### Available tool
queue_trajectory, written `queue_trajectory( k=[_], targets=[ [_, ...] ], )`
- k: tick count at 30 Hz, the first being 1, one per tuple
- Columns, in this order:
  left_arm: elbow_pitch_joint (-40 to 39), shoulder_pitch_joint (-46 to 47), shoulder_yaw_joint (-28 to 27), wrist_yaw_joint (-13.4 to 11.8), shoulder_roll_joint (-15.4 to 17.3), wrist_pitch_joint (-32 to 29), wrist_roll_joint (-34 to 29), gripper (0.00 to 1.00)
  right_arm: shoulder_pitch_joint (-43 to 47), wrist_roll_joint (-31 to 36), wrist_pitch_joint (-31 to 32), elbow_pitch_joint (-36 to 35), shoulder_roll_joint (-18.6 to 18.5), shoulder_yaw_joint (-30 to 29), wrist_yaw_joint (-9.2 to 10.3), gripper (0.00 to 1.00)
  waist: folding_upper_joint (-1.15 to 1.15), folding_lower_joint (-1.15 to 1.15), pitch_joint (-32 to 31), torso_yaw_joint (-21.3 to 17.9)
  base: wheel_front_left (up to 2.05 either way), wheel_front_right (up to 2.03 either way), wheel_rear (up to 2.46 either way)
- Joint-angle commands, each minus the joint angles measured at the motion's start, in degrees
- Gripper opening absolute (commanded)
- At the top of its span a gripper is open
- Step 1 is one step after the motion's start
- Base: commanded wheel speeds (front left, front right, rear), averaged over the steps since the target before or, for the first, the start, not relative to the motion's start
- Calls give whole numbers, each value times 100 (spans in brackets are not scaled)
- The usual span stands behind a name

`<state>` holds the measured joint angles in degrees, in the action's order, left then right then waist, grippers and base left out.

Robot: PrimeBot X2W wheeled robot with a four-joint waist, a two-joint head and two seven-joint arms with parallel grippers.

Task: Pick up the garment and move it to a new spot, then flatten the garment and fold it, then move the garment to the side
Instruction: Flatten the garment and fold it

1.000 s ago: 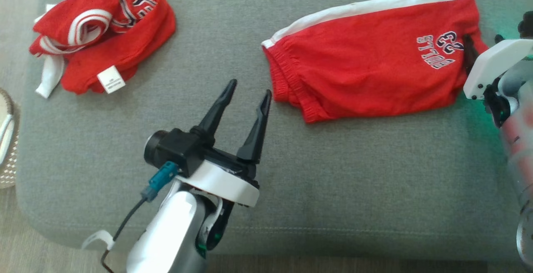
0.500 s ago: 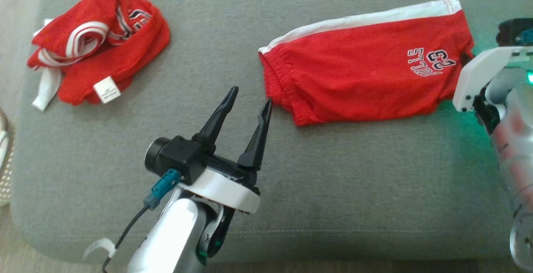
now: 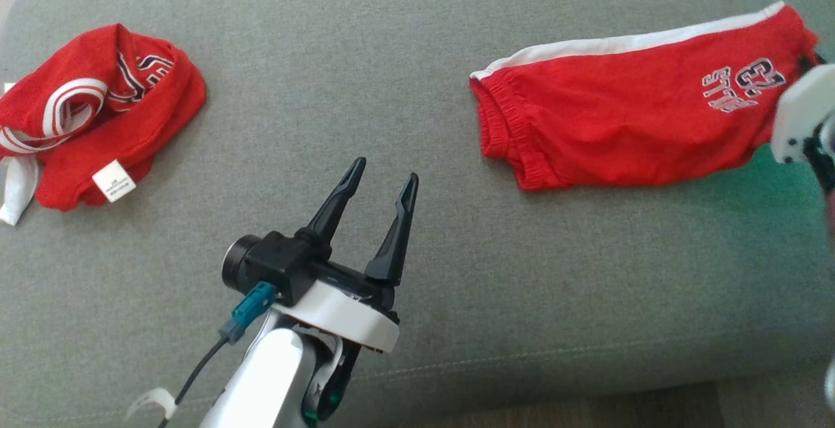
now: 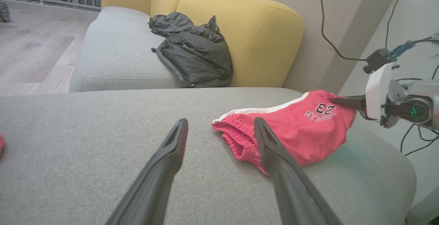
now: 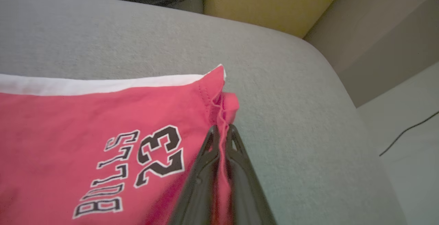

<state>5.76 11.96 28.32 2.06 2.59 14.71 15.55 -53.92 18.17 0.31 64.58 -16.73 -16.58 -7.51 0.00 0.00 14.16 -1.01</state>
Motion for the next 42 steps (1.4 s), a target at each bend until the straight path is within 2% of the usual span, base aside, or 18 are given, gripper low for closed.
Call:
queue_trajectory(
  k=[1,8,14,19,21,27,30,34,35,36,42],
  targets=[
    [-159,109,-194,12,29,29,-15,100,-40,69,-103,-280,235,22,2,0,0,0,-10,16,0,0,0],
    [-112,50,-196,-6,29,29,27,100,-86,282,-158,-646,901,141,2,0,0,0,-89,129,0,0,0],
    [-105,-6,-125,-36,29,29,87,100,-108,177,-129,-831,1291,731,2,0,0,0,-214,330,0,0,0],
    [-149,-49,-86,-92,29,29,164,100,14,-264,-26,-897,1376,1466,2,0,0,0,-259,520,0,0,0],
    [-162,-57,-73,-96,29,29,184,100,118,-636,-15,-982,1381,1918,2,0,0,0,-247,602,0,0,0],
    [-207,-66,-80,-116,29,29,205,100,716,-1603,445,-1821,1383,3133,2,0,0,0,-166,745,0,0,0],
    [-233,-65,-105,-127,29,29,212,100,1130,-1732,819,-2413,1384,3373,2,0,0,0,-130,768,0,0,0],
    [-260,-51,-151,-137,29,29,223,100,1730,-1798,1247,-3218,1384,3365,2,1,0,0,-91,762,0,0,0],
    [-265,-47,-161,-140,29,29,224,100,1860,-1806,1310,-3410,1383,3315,2,78,0,0,-82,754,0,0,0],
    [-270,-41,-166,-143,29,29,225,100,1973,-1779,1344,-3603,1377,3263,2,100,0,0,-75,746,0,0,0],
    [-310,-14,-226,-185,29,29,169,100,2516,-1840,921,-4785,1380,2693,2,100,0,0,-112,652,0,0,0]
  ],
)
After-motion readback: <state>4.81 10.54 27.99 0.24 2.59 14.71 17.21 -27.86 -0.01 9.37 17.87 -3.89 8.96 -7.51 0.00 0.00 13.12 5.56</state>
